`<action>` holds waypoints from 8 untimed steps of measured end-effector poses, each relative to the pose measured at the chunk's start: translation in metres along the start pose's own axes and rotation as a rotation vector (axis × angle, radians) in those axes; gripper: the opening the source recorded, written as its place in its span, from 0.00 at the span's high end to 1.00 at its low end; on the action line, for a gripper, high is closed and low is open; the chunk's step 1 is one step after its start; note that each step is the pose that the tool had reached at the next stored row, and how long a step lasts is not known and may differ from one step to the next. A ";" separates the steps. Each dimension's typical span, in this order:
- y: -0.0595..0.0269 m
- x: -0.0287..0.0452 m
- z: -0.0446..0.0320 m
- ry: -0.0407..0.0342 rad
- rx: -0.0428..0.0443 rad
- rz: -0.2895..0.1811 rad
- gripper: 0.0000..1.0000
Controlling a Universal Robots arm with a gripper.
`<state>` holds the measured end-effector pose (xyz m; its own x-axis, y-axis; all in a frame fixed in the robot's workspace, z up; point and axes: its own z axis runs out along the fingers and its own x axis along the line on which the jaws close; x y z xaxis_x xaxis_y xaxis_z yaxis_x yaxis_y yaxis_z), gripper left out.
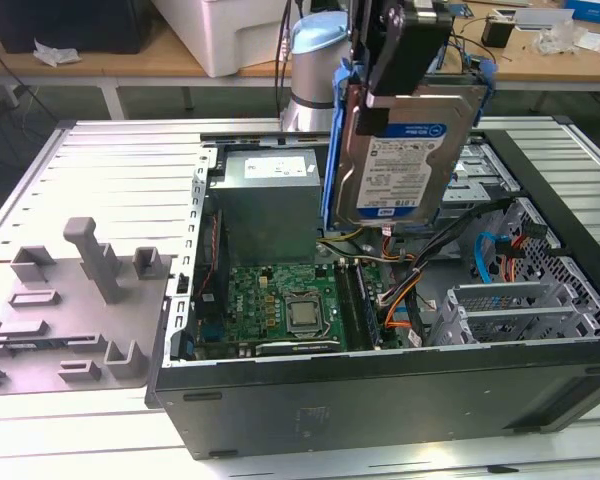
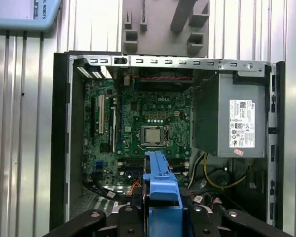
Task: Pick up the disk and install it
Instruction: 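Pick up the disk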
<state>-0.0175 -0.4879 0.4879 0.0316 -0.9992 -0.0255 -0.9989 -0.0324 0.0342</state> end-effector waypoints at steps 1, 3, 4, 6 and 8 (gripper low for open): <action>-0.0027 0.0043 -0.0002 0.0000 0.0000 0.000 0.63; -0.0060 0.0095 -0.0004 0.0001 0.0000 0.000 0.63; -0.0086 0.0133 -0.0006 0.0001 0.0000 0.000 0.63; -0.0147 0.0218 -0.0010 0.0001 0.0000 0.000 0.63; -0.0183 0.0271 -0.0012 0.0000 0.0000 0.000 0.63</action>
<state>0.0017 -0.5144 0.4877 0.0314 -0.9992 -0.0255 -0.9989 -0.0323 0.0342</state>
